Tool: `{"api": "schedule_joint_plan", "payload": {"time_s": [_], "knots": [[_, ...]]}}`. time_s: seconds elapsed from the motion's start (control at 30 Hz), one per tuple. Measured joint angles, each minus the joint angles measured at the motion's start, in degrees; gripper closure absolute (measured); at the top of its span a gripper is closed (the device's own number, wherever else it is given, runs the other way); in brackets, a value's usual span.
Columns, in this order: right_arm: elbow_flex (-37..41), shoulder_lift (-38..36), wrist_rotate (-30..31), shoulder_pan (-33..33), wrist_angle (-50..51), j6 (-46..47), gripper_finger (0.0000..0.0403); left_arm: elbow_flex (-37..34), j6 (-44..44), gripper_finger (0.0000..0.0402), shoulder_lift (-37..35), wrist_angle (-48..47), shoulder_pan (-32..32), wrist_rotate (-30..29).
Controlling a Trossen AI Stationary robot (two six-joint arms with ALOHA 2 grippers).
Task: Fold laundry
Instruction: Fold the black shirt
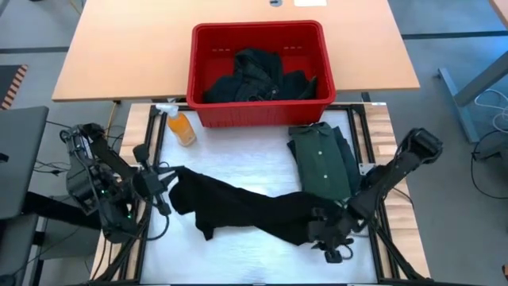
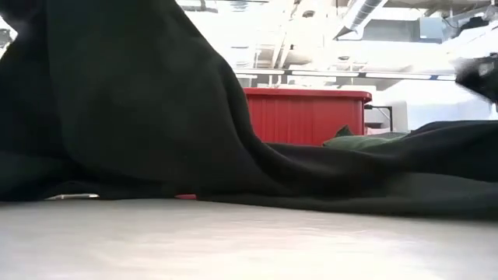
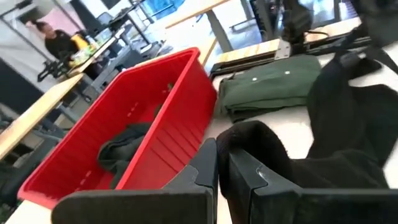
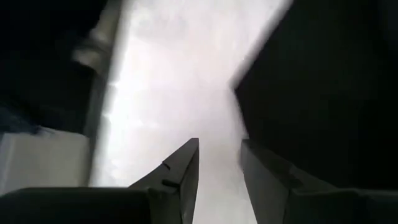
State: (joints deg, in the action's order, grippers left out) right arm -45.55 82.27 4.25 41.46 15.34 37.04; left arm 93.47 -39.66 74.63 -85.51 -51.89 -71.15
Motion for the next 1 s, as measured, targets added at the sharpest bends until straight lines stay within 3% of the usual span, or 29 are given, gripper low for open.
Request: {"api": "schedule_joint_plan", "payload": {"time_s": [0.43, 0.5, 0.6, 0.7, 0.83, 1.0], "knots": [[-2.0, 15.5, 5.2, 2.5, 0.0, -0.9, 0.026, 0.0, -1.6, 0.0401, 0.0, -1.0, 3.4, 3.4], [-2.1, 17.7, 7.9, 2.9, 0.0, 0.2, 0.0275, 0.0, -1.9, 0.0401, 0.0, -1.0, 3.5, 3.5], [-3.0, 19.4, 7.9, 2.8, 0.8, 1.4, 0.0336, 0.0, -2.0, 0.0401, 0.0, -1.0, 3.4, 3.6], [-5.4, 18.6, 5.5, 3.0, 3.1, 0.6, 0.0384, 0.0, -2.2, 0.0401, 0.0, -0.8, 3.4, 4.4], [-11.5, 13.1, 1.1, 3.7, 12.1, -0.2, 0.0383, 0.0, -1.4, 0.0401, 0.0, 1.7, 3.0, 6.1], [-24.3, 2.4, 2.8, 7.7, 18.0, -3.6, 0.0389, 0.0, 7.2, 0.0401, 0.1, 12.0, -0.2, 7.5]]}}
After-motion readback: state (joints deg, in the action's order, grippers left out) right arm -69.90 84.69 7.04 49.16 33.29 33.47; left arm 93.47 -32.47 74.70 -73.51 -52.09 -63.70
